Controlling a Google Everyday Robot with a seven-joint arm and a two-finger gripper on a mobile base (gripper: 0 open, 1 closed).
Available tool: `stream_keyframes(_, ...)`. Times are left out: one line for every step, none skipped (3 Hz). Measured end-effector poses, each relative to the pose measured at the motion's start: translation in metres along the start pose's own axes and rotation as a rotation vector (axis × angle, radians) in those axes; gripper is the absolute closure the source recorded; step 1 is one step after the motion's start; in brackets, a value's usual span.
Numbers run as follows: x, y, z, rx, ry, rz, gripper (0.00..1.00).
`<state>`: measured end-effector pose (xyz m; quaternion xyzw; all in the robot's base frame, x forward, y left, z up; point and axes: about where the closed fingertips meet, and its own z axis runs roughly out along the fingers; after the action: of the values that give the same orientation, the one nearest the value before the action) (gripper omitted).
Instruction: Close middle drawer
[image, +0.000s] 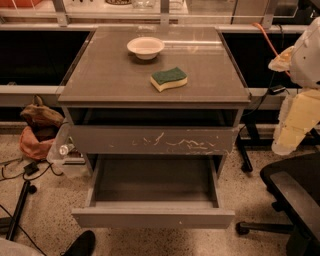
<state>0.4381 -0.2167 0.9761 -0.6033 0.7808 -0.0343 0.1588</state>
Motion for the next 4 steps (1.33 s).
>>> stream_keyframes(0.0,0.0,0.0,0.0,0.0,0.0,0.0)
stream_keyframes(0.001,0.009,0.022,-0.031,-0.003,-0.014,0.0)
stream_keyframes(0.004,0.03,0.077,-0.119,-0.023,-0.022,0.0)
stream_keyframes(0.008,0.058,0.149,-0.243,-0.058,-0.015,0.0)
